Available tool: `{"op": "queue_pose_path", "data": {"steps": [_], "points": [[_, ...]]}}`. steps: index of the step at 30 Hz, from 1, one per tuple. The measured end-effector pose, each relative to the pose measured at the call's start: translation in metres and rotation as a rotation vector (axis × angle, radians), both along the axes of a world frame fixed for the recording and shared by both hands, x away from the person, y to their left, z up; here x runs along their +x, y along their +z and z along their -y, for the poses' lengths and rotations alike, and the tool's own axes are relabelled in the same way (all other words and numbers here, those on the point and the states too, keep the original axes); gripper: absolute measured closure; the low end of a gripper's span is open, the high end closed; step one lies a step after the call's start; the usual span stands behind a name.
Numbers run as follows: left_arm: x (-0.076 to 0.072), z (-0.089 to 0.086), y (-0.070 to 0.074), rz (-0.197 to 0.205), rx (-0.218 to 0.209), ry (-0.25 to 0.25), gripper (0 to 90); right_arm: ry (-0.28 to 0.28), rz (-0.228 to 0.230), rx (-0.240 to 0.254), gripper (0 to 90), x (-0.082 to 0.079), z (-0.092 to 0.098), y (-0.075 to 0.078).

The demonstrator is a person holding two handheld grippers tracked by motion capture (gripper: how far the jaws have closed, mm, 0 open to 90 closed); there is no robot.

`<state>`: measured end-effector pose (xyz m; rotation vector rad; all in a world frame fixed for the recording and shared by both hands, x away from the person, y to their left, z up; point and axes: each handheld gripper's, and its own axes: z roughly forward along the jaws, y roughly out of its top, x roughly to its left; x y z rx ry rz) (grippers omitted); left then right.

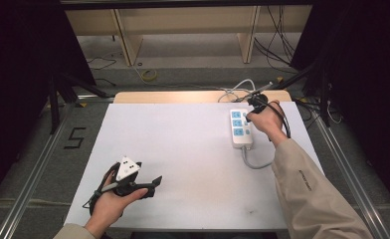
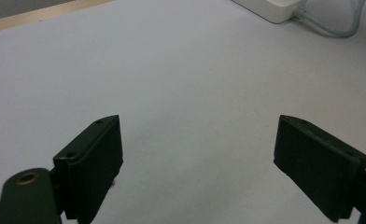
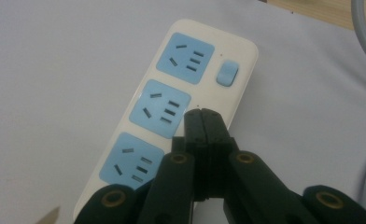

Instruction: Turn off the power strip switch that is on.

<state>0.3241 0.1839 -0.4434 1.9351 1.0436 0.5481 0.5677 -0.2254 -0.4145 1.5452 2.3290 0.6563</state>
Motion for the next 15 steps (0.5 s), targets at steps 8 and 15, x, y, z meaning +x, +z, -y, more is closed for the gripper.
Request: {"op": "queue_pose_path", "data": {"steps": [8, 15], "points": [[0.000, 0.000, 0.000, 0.000, 0.001, 0.001, 15.0, 0.025, 0.032, 0.012, 90.0, -0.008, -0.001, 0.002], [0.000, 0.000, 0.000, 0.000, 0.001, 0.003, 15.0, 0.047, 0.061, 0.034, 90.0, -0.019, -0.002, 0.003]]}}
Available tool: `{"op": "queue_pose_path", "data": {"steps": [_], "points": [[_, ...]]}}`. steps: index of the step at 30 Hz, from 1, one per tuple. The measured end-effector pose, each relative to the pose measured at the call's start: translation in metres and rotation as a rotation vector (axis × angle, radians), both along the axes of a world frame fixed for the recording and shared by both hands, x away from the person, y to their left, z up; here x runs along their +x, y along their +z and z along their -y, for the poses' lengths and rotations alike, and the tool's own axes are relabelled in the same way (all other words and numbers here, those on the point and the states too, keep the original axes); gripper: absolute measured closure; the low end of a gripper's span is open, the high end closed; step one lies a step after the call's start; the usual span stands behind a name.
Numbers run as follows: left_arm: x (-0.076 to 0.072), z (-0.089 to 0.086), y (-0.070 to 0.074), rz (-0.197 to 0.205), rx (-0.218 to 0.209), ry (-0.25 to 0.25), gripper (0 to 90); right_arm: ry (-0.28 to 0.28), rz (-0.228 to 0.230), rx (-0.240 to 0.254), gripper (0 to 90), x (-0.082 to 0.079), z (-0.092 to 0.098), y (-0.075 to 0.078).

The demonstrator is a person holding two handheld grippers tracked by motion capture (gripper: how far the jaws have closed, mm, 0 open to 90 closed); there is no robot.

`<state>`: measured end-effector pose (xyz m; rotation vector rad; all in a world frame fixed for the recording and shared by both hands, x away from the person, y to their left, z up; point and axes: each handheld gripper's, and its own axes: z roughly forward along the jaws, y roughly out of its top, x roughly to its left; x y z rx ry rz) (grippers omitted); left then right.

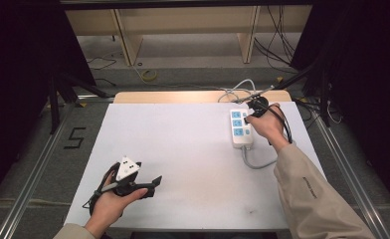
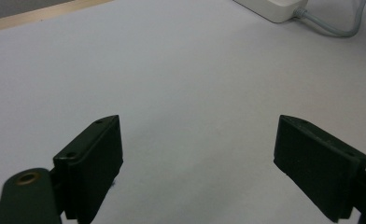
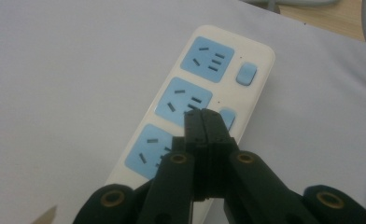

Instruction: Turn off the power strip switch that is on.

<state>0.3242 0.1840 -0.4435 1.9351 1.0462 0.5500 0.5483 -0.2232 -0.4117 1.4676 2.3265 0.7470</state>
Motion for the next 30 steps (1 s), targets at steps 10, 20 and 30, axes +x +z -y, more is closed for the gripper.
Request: {"op": "queue_pose_path", "data": {"steps": [10, 20, 30], "points": [[0.000, 0.000, 0.000, 0.000, 0.003, 0.002, 15.0, 0.028, 0.045, 0.029, 83.5, -0.016, 0.000, 0.001], [0.000, 0.000, 0.000, -0.002, 0.004, 0.004, 14.9, 0.062, 0.091, 0.076, 68.5, -0.033, -0.001, 0.002], [0.000, 0.000, 0.000, -0.002, 0.004, 0.005, 15.0, 0.109, 0.158, 0.130, 51.9, -0.057, 0.002, 0.006]]}}
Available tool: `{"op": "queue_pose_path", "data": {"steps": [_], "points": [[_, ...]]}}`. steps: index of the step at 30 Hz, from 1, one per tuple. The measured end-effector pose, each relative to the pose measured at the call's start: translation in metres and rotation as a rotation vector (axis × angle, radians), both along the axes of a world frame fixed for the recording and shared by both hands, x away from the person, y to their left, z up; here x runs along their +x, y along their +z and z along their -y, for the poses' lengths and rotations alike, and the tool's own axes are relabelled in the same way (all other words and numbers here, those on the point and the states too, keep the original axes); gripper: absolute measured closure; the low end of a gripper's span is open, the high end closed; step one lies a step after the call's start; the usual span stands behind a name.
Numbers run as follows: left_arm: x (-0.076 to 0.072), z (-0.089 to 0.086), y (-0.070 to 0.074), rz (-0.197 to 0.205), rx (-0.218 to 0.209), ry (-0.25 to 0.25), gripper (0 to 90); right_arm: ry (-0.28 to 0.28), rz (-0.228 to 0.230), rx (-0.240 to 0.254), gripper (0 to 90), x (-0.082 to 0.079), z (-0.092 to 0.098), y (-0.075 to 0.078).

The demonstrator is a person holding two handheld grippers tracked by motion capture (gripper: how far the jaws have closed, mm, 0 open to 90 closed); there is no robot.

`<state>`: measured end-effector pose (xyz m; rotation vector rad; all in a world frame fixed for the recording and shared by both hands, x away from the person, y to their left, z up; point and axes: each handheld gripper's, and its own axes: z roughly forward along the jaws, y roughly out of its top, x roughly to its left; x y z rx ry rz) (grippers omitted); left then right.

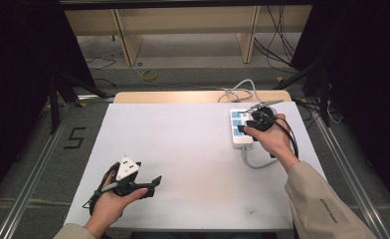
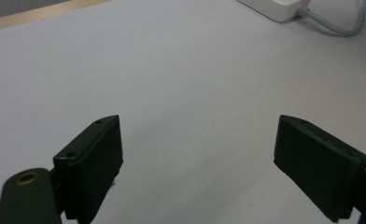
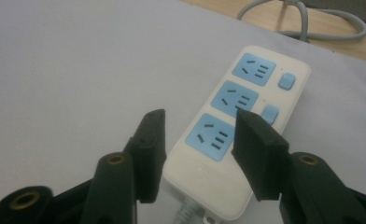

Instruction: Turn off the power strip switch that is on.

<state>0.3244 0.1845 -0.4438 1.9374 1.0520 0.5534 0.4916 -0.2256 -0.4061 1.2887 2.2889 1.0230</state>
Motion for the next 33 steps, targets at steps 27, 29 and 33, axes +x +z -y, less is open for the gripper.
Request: {"op": "queue_pose_path", "data": {"steps": [27, 29, 33], "points": [[0.000, -0.001, 0.000, 0.002, 0.007, 0.005, 15.0, 0.162, 0.127, 0.150, 33.9, -0.118, 0.022, -0.031], [-0.001, -0.001, 0.000, 0.002, 0.011, 0.002, 15.0, 0.163, 0.139, 0.153, 32.9, -0.120, 0.023, -0.031], [-0.001, 0.000, -0.001, -0.006, 0.009, -0.001, 14.8, 0.156, 0.152, 0.161, 31.1, -0.122, 0.025, -0.032]]}}
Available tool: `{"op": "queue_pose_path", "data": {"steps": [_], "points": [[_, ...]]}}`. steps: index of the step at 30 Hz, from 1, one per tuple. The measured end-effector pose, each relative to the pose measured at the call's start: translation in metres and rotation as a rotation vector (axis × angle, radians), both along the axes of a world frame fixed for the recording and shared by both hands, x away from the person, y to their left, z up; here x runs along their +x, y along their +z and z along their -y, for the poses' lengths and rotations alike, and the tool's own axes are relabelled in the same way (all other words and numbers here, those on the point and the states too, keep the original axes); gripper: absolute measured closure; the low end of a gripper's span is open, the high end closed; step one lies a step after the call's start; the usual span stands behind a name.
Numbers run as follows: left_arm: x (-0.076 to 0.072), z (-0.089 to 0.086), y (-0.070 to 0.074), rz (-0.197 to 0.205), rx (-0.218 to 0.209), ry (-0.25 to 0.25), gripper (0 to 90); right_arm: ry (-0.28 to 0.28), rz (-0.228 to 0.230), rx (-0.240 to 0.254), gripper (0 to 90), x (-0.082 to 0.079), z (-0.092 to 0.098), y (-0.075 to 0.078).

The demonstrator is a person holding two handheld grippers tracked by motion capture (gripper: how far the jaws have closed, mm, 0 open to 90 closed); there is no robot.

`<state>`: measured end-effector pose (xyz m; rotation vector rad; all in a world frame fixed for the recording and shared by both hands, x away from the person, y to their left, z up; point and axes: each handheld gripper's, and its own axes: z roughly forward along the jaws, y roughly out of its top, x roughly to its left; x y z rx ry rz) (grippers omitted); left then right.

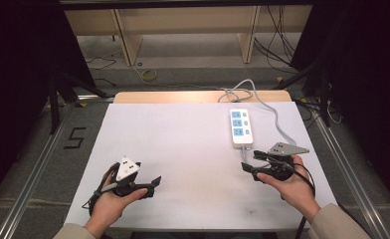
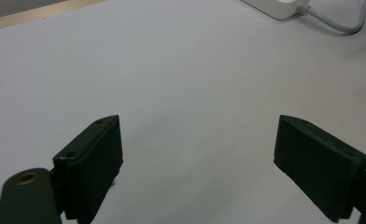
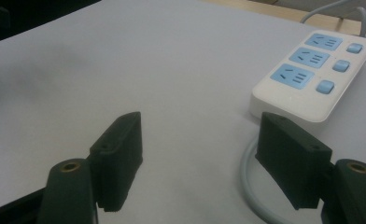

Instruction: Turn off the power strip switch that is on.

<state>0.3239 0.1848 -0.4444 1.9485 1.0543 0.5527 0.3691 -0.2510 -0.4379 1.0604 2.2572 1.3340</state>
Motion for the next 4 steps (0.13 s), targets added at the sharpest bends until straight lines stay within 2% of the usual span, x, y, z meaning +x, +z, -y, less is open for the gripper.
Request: {"op": "queue_pose_path", "data": {"steps": [4], "points": [[0.0009, 0.0003, -0.0004, -0.006, 0.003, -0.002, 14.6, -0.004, -0.006, -0.003, 30.1, -0.0030, 0.0023, -0.0018]]}}
